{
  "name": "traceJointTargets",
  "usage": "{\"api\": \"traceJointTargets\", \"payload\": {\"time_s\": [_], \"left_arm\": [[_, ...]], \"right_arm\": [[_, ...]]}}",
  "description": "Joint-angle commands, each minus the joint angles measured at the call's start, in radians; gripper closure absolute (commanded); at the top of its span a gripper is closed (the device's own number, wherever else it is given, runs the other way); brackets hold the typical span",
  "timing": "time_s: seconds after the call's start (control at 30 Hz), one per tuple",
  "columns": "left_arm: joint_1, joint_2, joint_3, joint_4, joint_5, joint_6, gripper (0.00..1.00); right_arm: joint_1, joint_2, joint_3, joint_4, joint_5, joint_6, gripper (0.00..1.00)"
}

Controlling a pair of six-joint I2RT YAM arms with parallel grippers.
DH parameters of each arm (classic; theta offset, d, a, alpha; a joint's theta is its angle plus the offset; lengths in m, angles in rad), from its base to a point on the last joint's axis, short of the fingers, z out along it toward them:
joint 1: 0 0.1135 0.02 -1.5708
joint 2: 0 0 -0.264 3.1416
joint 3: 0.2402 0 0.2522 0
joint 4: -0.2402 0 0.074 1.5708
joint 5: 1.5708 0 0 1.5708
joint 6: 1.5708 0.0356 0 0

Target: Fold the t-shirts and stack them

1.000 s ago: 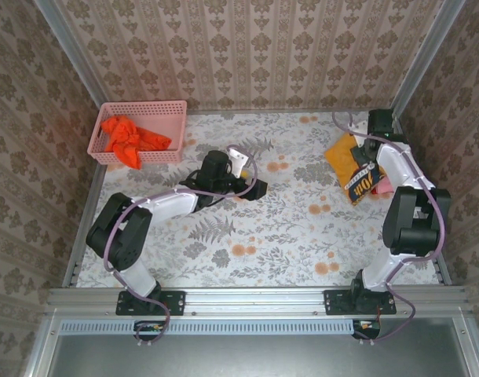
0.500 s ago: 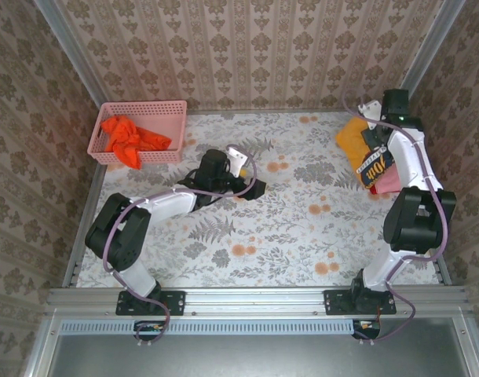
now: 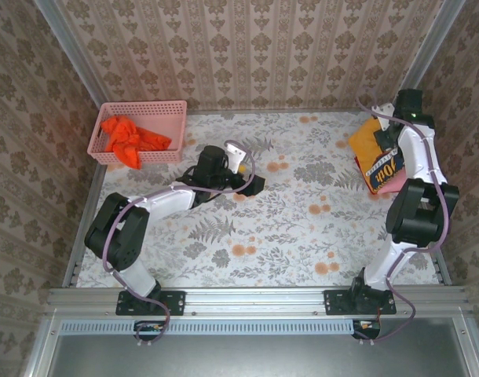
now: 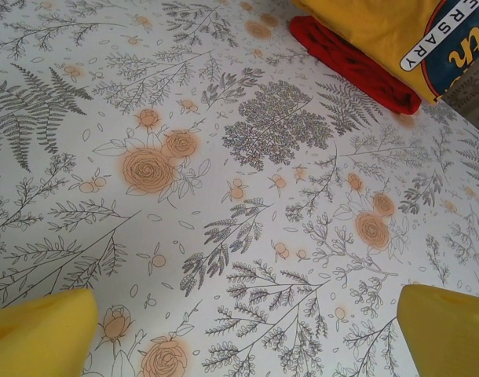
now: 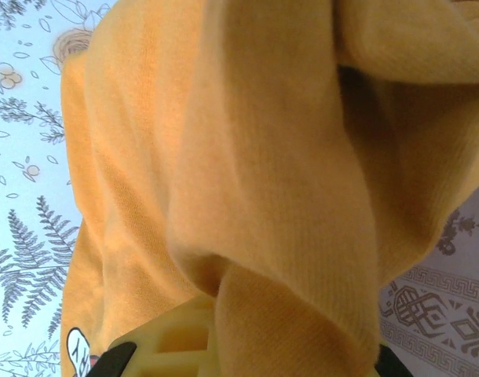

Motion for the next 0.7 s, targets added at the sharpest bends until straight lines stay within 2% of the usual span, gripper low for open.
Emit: {"api": "traceJointTargets", "payload": {"time_s": [0.0, 0.27, 0.67], "left_arm": [[0.013, -0.002, 0.029, -0.013, 0.022, 0.016, 0.00], [0.042, -0.018, 0.018, -0.020, 0.041, 0.013, 0.00], [0.063, -0.050, 0.003, -0.017, 0.042, 0.001, 0.00]], "right_arm": [[-0.025, 0.026, 0.048, -0.010, 0.014, -0.029, 1.00], [-0.061, 0.084, 0.074, 0.003, 0.053, -0.075, 1.00], [-0.105, 0.213, 0.089, 0.091, 0.204, -0.167, 1.00]]}}
